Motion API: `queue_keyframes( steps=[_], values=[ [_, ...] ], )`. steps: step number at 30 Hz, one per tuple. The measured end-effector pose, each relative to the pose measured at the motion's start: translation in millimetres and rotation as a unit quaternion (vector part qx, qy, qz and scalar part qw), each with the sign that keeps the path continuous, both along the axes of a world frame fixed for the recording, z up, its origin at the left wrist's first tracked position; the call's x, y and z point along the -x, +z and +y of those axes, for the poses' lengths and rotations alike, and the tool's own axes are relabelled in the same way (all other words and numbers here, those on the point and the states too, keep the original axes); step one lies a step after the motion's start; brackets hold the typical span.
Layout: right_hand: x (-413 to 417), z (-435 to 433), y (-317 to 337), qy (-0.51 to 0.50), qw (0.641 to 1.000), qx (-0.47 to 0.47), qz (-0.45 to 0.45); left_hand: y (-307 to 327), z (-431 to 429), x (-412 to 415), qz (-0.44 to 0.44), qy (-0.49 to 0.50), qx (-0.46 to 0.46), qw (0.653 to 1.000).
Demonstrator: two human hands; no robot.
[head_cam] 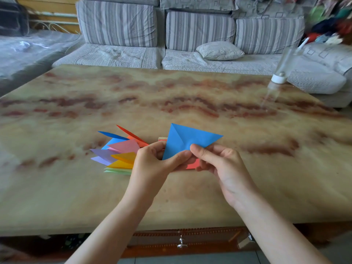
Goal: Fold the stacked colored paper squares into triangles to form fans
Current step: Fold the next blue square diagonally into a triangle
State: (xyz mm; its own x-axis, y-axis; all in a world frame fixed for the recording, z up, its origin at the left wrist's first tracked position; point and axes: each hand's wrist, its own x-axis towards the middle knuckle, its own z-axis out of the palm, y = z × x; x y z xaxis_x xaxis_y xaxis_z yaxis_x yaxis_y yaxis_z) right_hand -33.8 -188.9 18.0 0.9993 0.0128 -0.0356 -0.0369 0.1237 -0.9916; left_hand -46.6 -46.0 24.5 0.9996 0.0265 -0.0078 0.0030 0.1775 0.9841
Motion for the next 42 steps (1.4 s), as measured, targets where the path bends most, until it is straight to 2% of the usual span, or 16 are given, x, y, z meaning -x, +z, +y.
queue_keyframes(
  steps=[6,10,19,23,26,29,33,37,42],
  values=[
    [-3,-2,0,-0.029,0.999,0.014,0.003,1,5,0,0.030,-0.026,-0.022,0.999],
    [-11,-11,2,-0.059,0.998,-0.027,-0.010,1,11,-1,0.052,-0.001,0.000,0.999],
    [-12,-13,3,-0.067,0.997,-0.034,-0.007,1,14,0,0.064,-0.001,0.029,0.998],
    [-13,-14,4,-0.070,0.997,-0.040,-0.005,1,17,0,0.070,-0.011,0.011,0.997],
    [-19,-26,8,-0.091,0.992,-0.092,-0.005,0,26,-2,0.056,0.015,-0.033,0.998],
    [-19,-33,12,-0.048,0.993,-0.106,-0.002,1,33,-2,0.041,0.026,-0.032,0.998],
    [-14,-25,10,0.010,0.997,-0.076,0.015,1,26,-2,0.025,0.017,-0.010,0.999],
    [-11,-20,7,0.054,0.998,-0.011,0.008,5,20,-3,0.054,-0.011,0.024,0.998],
    [-5,-11,3,0.097,0.991,0.082,-0.040,2,18,-2,0.049,-0.047,-0.011,0.998]
  ],
)
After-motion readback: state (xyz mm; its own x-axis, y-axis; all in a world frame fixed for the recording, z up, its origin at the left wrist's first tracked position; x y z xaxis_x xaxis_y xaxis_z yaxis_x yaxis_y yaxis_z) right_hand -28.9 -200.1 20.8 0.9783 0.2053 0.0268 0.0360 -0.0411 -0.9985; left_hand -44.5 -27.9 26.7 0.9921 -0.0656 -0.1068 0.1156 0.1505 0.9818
